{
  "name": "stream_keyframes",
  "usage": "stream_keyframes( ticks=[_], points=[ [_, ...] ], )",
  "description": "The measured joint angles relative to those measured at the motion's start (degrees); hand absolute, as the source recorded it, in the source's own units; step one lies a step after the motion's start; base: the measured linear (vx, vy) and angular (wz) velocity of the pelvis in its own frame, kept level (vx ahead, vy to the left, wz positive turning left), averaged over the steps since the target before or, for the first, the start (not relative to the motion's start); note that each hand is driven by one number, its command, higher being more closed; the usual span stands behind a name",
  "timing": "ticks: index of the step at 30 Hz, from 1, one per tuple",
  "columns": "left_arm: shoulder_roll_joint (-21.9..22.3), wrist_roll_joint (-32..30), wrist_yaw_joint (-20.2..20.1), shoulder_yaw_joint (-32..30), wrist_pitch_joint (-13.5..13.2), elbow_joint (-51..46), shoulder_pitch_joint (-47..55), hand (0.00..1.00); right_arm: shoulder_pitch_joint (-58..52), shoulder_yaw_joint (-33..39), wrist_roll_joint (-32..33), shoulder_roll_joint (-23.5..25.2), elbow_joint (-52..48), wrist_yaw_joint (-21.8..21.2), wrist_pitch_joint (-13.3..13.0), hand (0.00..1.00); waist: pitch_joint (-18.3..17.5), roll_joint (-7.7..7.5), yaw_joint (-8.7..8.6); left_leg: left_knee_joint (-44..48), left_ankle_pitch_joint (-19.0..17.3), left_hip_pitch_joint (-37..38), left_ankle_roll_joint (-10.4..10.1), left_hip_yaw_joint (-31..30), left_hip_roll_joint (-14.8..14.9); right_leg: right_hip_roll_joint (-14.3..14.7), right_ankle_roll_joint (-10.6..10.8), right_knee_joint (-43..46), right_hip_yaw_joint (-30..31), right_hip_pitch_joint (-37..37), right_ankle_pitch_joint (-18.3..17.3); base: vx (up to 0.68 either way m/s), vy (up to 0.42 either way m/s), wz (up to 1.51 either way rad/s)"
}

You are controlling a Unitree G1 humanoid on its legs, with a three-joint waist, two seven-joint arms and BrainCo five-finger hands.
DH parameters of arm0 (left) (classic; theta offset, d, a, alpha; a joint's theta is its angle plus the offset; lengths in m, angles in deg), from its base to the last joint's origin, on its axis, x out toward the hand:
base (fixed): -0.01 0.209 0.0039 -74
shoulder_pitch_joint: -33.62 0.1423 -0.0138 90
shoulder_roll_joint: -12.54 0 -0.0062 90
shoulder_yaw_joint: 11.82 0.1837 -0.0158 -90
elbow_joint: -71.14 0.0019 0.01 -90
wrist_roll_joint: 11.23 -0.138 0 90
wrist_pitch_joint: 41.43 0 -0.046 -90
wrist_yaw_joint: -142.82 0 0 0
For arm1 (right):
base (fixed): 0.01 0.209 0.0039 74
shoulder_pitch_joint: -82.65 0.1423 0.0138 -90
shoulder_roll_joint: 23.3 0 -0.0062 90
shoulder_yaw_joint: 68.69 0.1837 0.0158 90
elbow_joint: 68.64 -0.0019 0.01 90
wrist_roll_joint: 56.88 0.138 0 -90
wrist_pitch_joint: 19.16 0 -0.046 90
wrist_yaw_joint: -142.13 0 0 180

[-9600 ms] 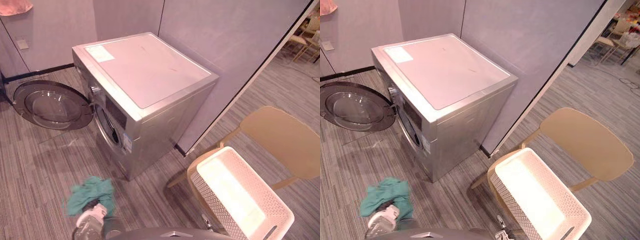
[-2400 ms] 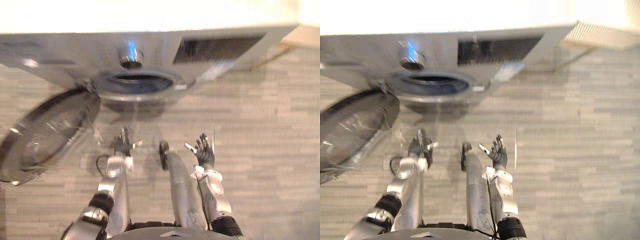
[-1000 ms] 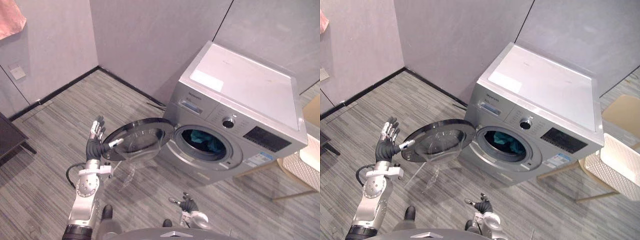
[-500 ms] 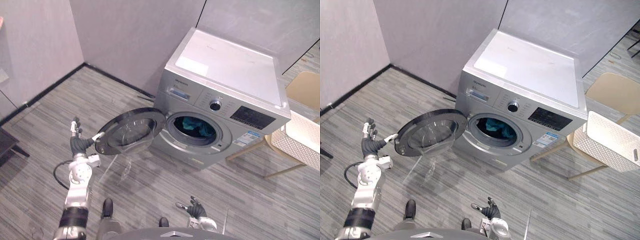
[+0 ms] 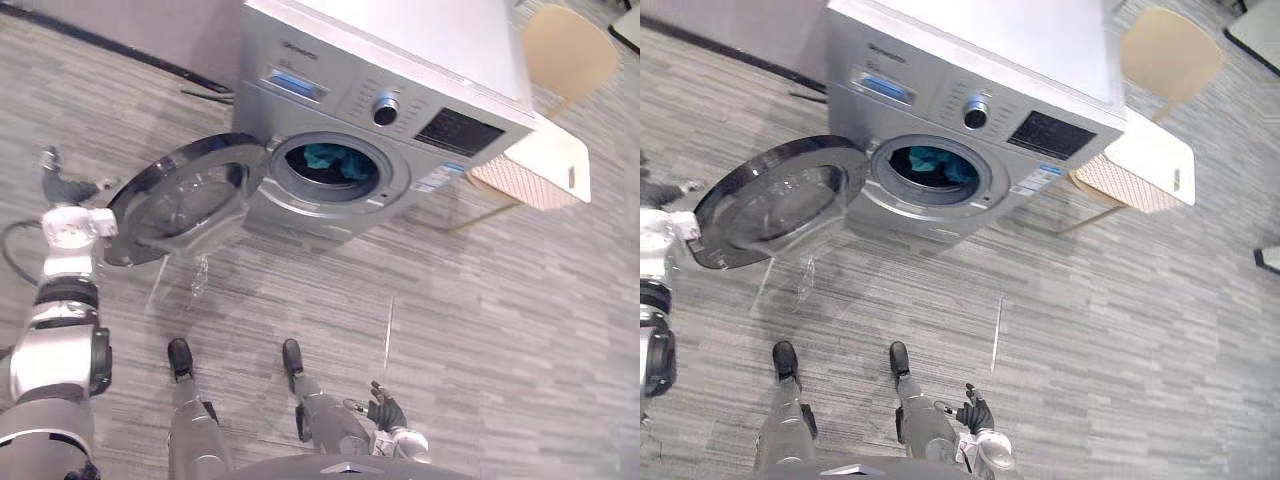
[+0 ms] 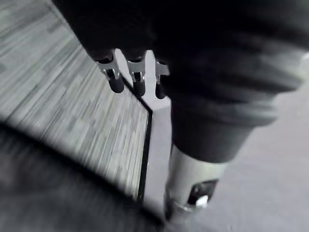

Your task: Pick up the laundry basket with both hands and put the clothes into the washing machine.

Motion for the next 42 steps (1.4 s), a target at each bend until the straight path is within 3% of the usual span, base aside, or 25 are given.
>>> stream_keyframes(
  ticks=[2, 4, 6, 7, 8, 9, 11, 12, 13, 14, 17, 19, 21, 23, 30, 34, 37, 40, 42],
  points=[
    [2.23, 0.27, -0.52, 1.02, 0.12, -1.41, 3.62, 0.00, -0.01, 0.30, 0.00, -0.09, 0.13, 0.00, 0.03, 0.00, -0.07, -0.19, -0.03, -0.01, 0.22, 0.35, -0.32, 0.35, -0.44, -0.39, -0.80, 0.47, -0.35, 0.14, -3.12, -0.11, -0.075, -0.07],
    [7.52, -1.12, -0.26, 3.60, -1.20, -7.77, 12.76, 0.00, 0.48, 2.18, -0.13, -0.80, 0.22, 0.00, 0.14, 0.00, 1.08, 1.63, 0.55, -0.03, 0.22, 2.27, -0.49, 0.29, -0.38, -0.14, -0.24, 2.31, -0.67, 0.88, -5.27, -0.10, -0.073, -0.02],
    [11.14, -1.93, -1.16, 11.31, -1.38, -14.88, 21.54, 0.00, 0.44, 3.09, -0.18, -2.02, 0.50, 0.00, 0.25, 0.00, 0.44, 3.77, 1.29, -0.04, 0.17, 2.77, -0.43, -0.18, -0.68, -0.32, 0.01, 4.00, -1.22, 1.05, -6.80, -0.07, -0.031, 0.20],
    [14.11, -1.92, -3.48, 19.67, -1.47, -19.50, 27.79, 0.00, 0.45, 3.87, -0.20, -2.37, 1.23, 0.02, 0.32, 0.00, -0.17, 4.87, 1.74, -0.04, 0.04, 2.75, -0.25, -1.27, -1.55, -1.13, 0.95, 4.87, -1.66, 1.13, -7.93, -0.05, 0.005, 0.36],
    [15.27, -1.76, -4.50, 23.34, -1.46, -20.76, 29.98, 0.00, 0.51, 3.95, -0.19, -2.44, 1.55, 0.01, 0.34, 0.00, -0.31, 5.11, 2.04, -0.04, -0.06, 2.75, -0.10, -1.51, -1.98, -1.46, 1.36, 5.16, -1.71, 1.24, -8.34, -0.03, 0.035, 0.46],
    [17.23, 1.00, -8.12, 30.95, -2.14, -24.46, 34.27, 0.00, 1.22, 4.06, -0.18, -2.32, 2.46, 0.01, 0.63, 0.00, -0.42, 5.18, 2.42, -0.04, -0.22, 2.79, 0.18, -2.34, -3.17, -2.41, 2.35, 5.48, -1.70, 1.71, -9.24, 0.00, 0.041, 0.37],
    [18.07, 4.56, -13.14, 39.91, -1.93, -28.68, 36.95, 0.00, 1.72, 4.18, -0.17, -1.57, 2.75, 0.01, 1.20, 0.00, -0.49, 5.10, 2.34, -0.03, -0.33, 2.96, 0.98, -3.27, -4.58, -3.51, 3.33, 5.38, -1.66, 2.80, -9.99, 0.02, 0.052, 0.43],
    [17.64, 6.26, -16.19, 47.89, -1.51, -33.23, 38.75, 0.00, 2.34, 4.18, -0.17, -0.70, 3.55, 0.00, 1.22, 0.00, -1.00, 4.79, 2.19, -0.03, -0.57, 3.17, 1.45, -4.15, -5.80, -4.59, 4.07, 5.33, -1.61, 3.47, -10.52, 0.03, 0.061, 0.39],
    [17.54, 7.83, -18.05, 51.73, -1.17, -35.59, 39.34, 0.00, 2.57, 4.25, -0.17, -0.59, 4.06, -0.03, 1.19, 0.00, -1.08, 4.73, 2.15, -0.03, -0.74, 3.47, 1.71, -4.33, -6.38, -5.11, 4.40, 5.28, -1.63, 4.04, -10.74, 0.08, 0.097, 0.44],
    [17.43, 12.36, -22.14, 59.84, 0.02, -42.38, 39.90, 0.00, 3.04, 4.26, -0.16, -0.55, 5.19, 0.04, 1.18, 0.00, -1.73, 4.72, 1.99, -0.04, -1.13, 4.14, 2.48, -4.80, -7.59, -6.30, 5.18, 5.27, -1.56, 5.27, -11.18, 0.07, 0.086, 0.33],
    [17.87, 19.21, -27.41, 66.44, 0.48, -56.61, 39.14, 0.00, 3.15, 3.94, -0.14, -0.58, 7.68, 0.15, 1.17, 0.00, -4.75, 4.82, 1.66, -0.07, -1.63, 4.82, 3.17, -5.29, -9.10, -7.66, 5.82, 5.50, -1.57, 6.09, -11.85, 0.10, 0.069, 0.19],
    [18.78, 22.90, -28.70, 66.67, 0.26, -61.69, 36.73, 0.00, 3.18, 3.71, -0.12, -0.66, 9.18, 0.21, 1.06, 0.00, -5.47, 4.97, 1.58, -0.08, -1.69, 5.99, 3.08, -5.50, -9.31, -7.80, 5.63, 5.56, -1.69, 7.31, -12.22, 0.08, 0.015, 0.06],
    [21.24, 27.72, -29.18, 64.88, -1.09, -64.02, 32.55, 0.00, 3.13, 1.55, -0.09, -1.69, 10.26, 0.43, 1.10, 0.00, -8.55, 6.26, 1.13, -0.08, -1.66, 6.10, 2.97, -5.73, -8.90, -7.31, 5.41, 6.18, -1.79, 7.30, -12.71, 0.04, -0.022, 0.01],
    [21.52, 29.21, -28.95, 64.34, -1.96, -63.72, 31.19, 0.00, 3.63, 1.21, 0.04, -2.12, 10.95, 0.45, 0.86, 0.00, -8.80, 6.95, 0.91, -0.09, -1.62, 7.19, 2.84, -5.73, -8.76, -6.97, 4.59, 6.04, -2.04, 8.41, -13.08, 0.03, -0.033, -0.05],
    [20.71, 29.03, -27.73, 62.66, -2.00, -58.78, 32.09, 0.00, 3.88, -0.03, 0.26, -2.58, 11.77, 0.46, 0.92, 0.00, -9.18, 7.67, 0.39, -0.11, -2.26, 9.83, 2.80, -5.91, -8.62, -6.92, 3.03, 5.26, -2.89, 11.40, -14.00, 0.00, -0.014, 0.02],
    [20.02, 28.36, -27.68, 59.99, -1.59, -53.50, 34.77, 0.00, 4.07, 0.01, 0.27, -2.58, 12.57, 0.46, 1.18, 0.00, -9.23, 7.69, 0.36, -0.10, -2.54, 9.92, 3.16, -5.89, -8.88, -6.95, 0.00, 4.72, -2.93, 12.07, -14.92, 0.03, 0.005, 0.04],
    [19.93, 26.83, -27.09, 57.44, -0.81, -46.59, 36.60, 0.00, 4.90, 0.01, 0.27, -2.55, 13.67, 0.48, 1.29, 0.00, -9.24, 7.67, 0.50, -0.10, -2.90, 10.48, 3.20, -5.88, -9.01, -6.96, -1.56, 4.09, -3.02, 13.03, -14.98, 0.05, -0.006, 0.03],
    [20.32, 19.02, -25.98, 52.01, -0.25, -34.55, 38.32, 0.00, 4.91, -0.01, 0.25, -2.55, 13.76, 0.56, 1.46, 0.00, -9.35, 7.71, 1.03, -0.10, -3.42, 11.28, 2.99, -5.68, -8.96, -6.96, -2.18, 3.99, -3.03, 13.69, -14.78, 0.05, -0.026, -0.05],
    [22.07, 14.17, -24.16, 44.01, 0.10, -20.21, 38.98, 0.00, 5.73, 0.04, 0.23, -2.54, 14.34, 0.58, 1.78, 0.00, -9.34, 7.72, 1.59, -0.10, -3.79, 11.70, 2.60, -5.51, -8.82, -6.91, -2.27, 3.74, -3.06, 14.09, -14.72, 0.06, -0.037, -0.06]
  ],
)
